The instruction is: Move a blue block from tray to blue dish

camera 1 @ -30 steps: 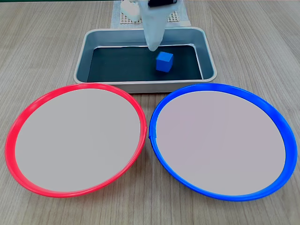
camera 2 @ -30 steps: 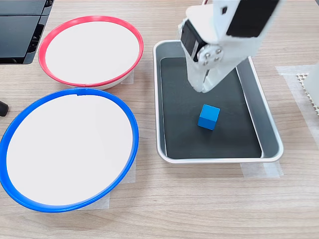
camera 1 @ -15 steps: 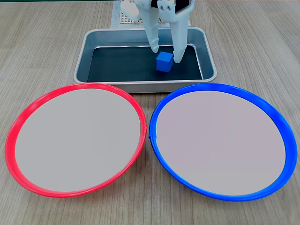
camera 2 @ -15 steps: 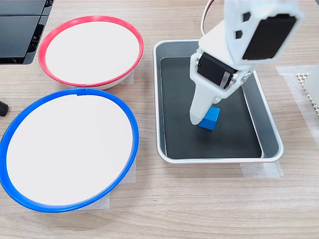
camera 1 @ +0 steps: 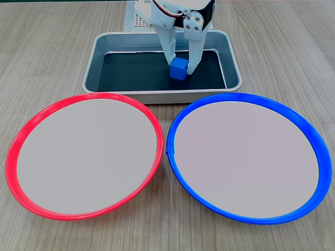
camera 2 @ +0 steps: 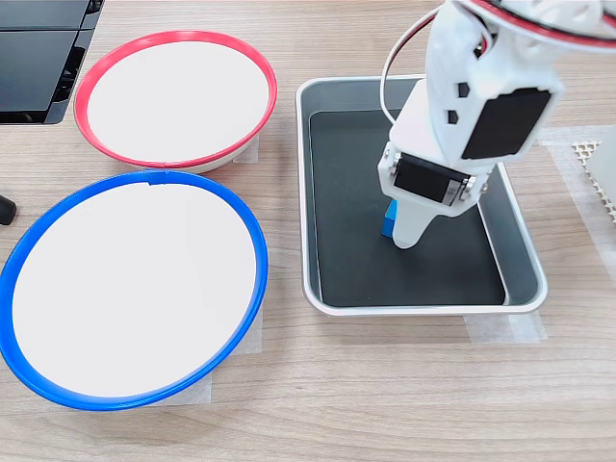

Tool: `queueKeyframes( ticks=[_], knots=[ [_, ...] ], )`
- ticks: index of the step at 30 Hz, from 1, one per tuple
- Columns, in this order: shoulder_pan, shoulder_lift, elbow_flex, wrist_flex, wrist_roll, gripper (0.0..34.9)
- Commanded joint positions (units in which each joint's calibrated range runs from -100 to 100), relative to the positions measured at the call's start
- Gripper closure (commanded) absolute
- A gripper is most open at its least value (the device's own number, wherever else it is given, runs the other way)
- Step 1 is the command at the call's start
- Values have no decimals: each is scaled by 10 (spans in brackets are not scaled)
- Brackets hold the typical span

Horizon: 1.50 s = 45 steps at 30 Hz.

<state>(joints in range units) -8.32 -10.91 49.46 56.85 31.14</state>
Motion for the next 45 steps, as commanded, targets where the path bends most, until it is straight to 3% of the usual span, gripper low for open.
queueKeyframes(
  ticks=[1,6,9,15,21,23,24,27,29,31,33,34,36,41,45],
  knots=[
    [6,-13,-79,54,-10,347],
    [-21,-6,-300,165,-66,347],
    [-41,28,-438,171,-115,347],
    [-35,178,-582,37,-207,347],
    [-21,308,-592,-73,-223,346],
    [-19,330,-591,-97,-224,314],
    [-18,340,-585,-117,-225,253],
    [-12,339,-574,-146,-235,163],
    [-7,324,-561,-162,-242,124],
    [1,295,-533,-181,-250,112],
    [8,254,-490,-201,-257,122],
    [12,225,-460,-214,-261,176],
    [24,152,-389,-243,-276,342],
    [85,-121,-108,-321,-342,346],
    [123,-369,153,-349,-337,347]
  ],
)
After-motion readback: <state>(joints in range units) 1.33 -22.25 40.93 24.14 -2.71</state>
